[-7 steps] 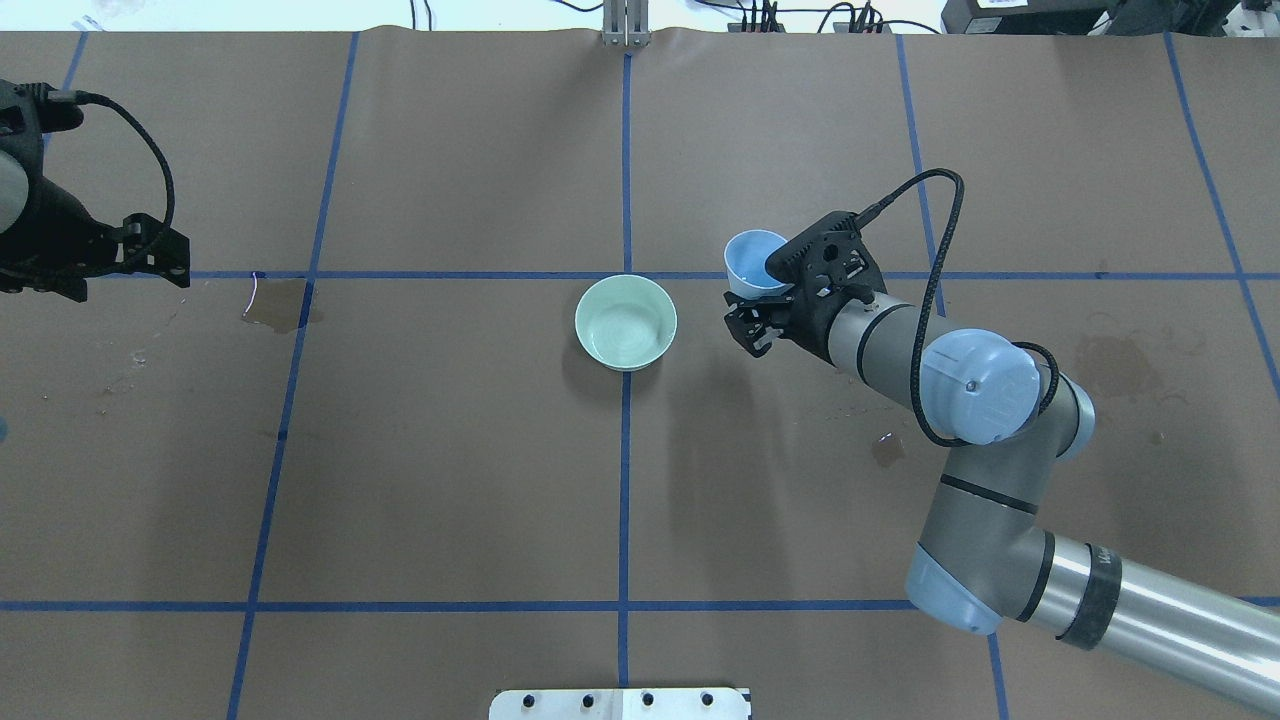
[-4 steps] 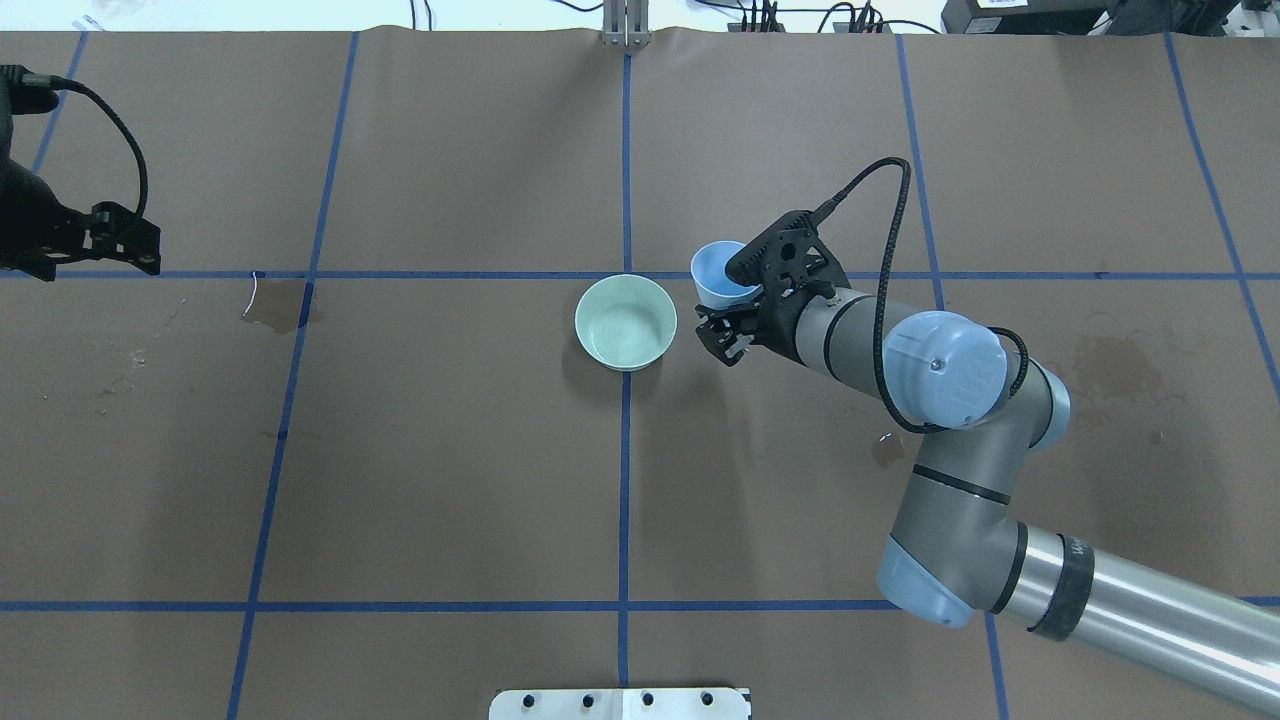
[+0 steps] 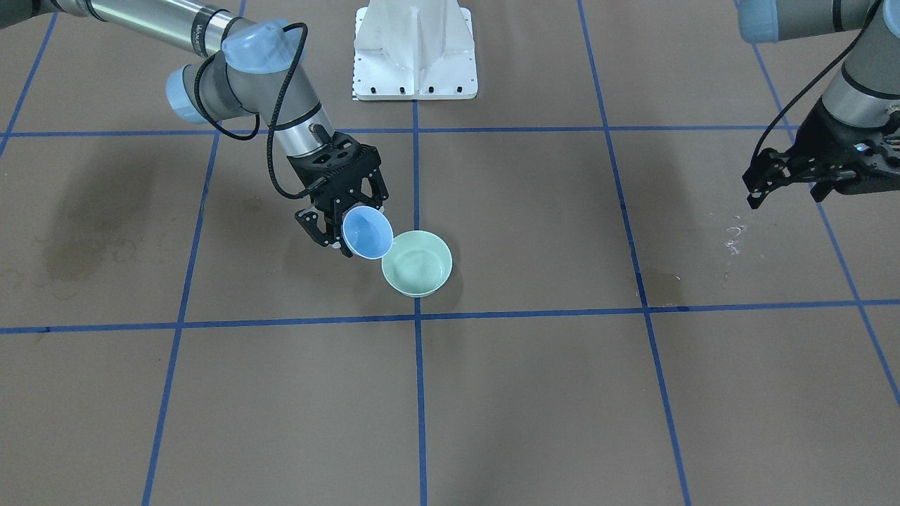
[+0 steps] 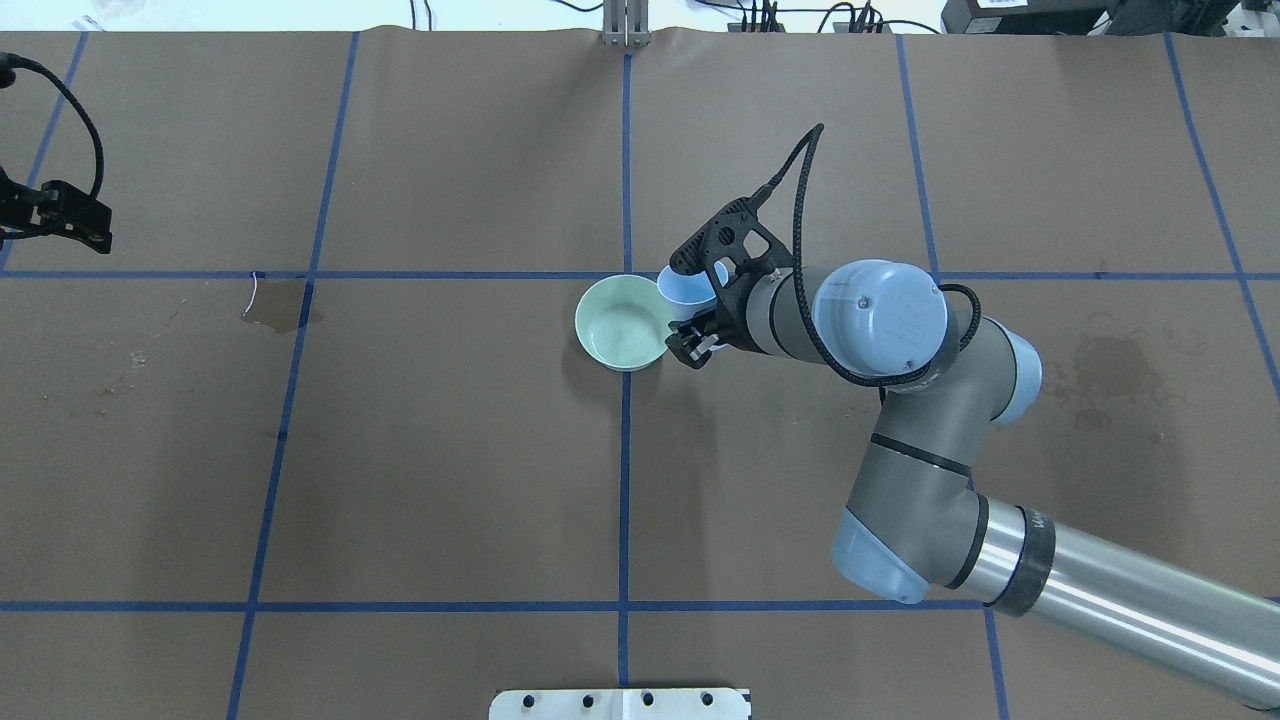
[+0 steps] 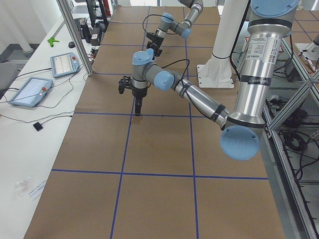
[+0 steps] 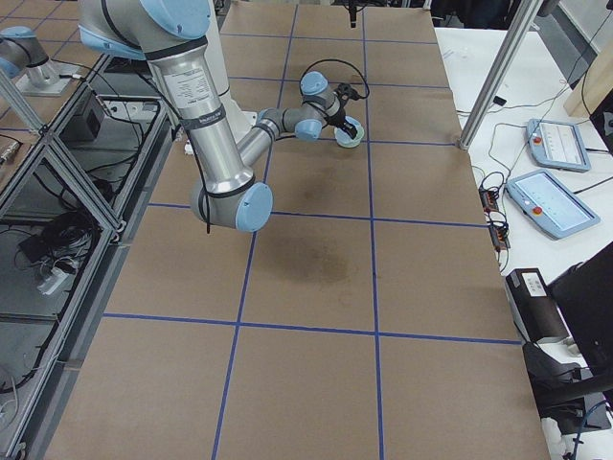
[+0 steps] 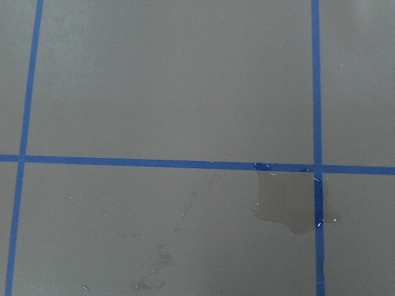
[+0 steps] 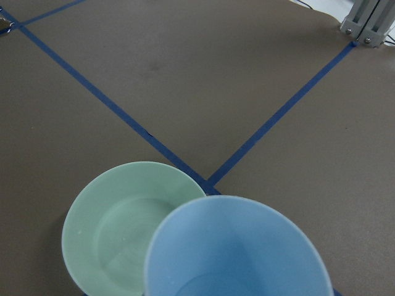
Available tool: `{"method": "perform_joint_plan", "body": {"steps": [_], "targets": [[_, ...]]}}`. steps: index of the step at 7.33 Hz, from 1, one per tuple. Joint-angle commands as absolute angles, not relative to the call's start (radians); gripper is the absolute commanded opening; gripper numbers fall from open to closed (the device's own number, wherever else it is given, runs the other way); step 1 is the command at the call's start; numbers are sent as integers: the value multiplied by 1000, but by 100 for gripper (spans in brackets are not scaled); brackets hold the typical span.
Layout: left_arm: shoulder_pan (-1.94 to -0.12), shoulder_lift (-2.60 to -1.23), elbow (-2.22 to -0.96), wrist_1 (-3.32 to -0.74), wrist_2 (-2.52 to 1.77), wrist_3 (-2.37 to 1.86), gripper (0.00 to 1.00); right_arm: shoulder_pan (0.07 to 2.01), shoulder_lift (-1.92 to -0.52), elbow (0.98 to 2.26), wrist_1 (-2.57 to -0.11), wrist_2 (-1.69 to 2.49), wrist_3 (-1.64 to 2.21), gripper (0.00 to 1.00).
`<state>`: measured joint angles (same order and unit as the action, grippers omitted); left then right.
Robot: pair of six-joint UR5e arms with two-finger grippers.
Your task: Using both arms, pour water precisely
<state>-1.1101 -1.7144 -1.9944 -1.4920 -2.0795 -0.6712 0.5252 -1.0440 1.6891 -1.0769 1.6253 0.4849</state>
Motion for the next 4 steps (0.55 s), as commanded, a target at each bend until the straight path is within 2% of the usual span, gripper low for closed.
{"method": "perform_joint_plan", "body": {"steps": [1, 4], "targets": [[-1121, -1715, -1983, -1493, -2080, -660, 100, 541, -994, 1700, -1236, 1710, 439, 0], [-1127, -1710, -1979, -1493, -2079, -655, 100, 548, -915, 1710, -1495, 1797, 376, 0]]}}
